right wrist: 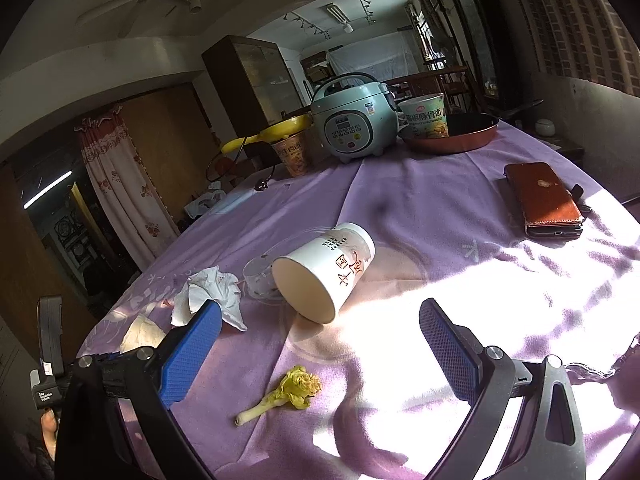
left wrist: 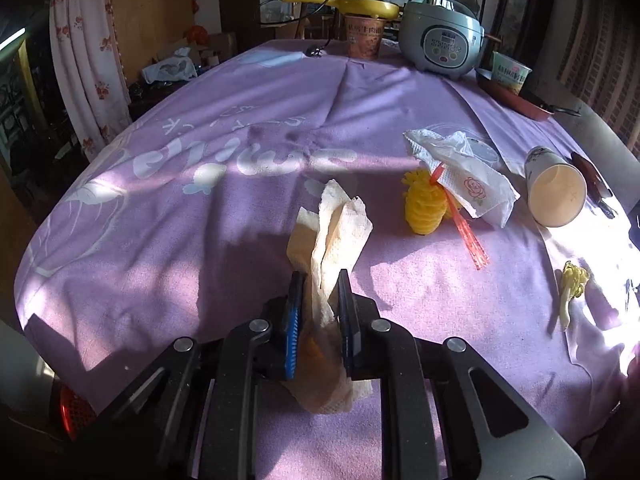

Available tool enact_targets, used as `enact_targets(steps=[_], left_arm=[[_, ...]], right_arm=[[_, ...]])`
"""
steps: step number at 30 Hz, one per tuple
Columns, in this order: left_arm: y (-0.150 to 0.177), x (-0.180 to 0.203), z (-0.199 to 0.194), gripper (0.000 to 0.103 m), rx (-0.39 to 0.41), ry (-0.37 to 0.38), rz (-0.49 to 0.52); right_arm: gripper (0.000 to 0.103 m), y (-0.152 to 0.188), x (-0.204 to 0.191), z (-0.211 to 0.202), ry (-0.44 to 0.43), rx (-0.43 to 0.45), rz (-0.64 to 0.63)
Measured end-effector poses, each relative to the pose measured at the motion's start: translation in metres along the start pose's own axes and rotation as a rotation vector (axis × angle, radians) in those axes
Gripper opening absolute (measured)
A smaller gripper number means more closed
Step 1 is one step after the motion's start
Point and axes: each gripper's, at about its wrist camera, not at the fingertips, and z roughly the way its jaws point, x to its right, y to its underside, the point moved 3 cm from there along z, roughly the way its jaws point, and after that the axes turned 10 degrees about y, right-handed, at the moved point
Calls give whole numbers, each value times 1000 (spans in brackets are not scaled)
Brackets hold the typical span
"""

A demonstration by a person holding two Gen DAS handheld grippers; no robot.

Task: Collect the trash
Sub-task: 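Close the left tool on the brown paper napkin and lift it, then grasp the white paper cup with the right tool while the left tool holds the napkin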

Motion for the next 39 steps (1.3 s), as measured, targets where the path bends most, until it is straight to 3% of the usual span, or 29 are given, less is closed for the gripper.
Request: enact_targets(steps=[5, 10, 16, 23, 29, 30, 39], left_arm=[[5, 5, 9, 18, -16, -1, 10], [6, 4, 11, 18, -15, -4, 18], [7, 6, 12, 20, -2, -15, 38], [8, 6, 12, 21, 7, -12, 54], [7, 6, 13, 22, 14, -2, 59], [7, 6, 13, 22, 17, -4, 59], [6, 1, 10, 21, 7, 23, 15]], right_arm=[[96, 0, -3, 4, 18, -25, -14], [96, -3, -4, 27, 31, -126, 2], [96, -32, -20, 58, -34, -202, 71], [97, -42, -26, 102, 40, -273, 100], [96, -21, -11, 136, -49, -417, 217], [79, -22, -10, 134, -56, -404, 220], [79, -33, -30, 99, -64, -245, 82]])
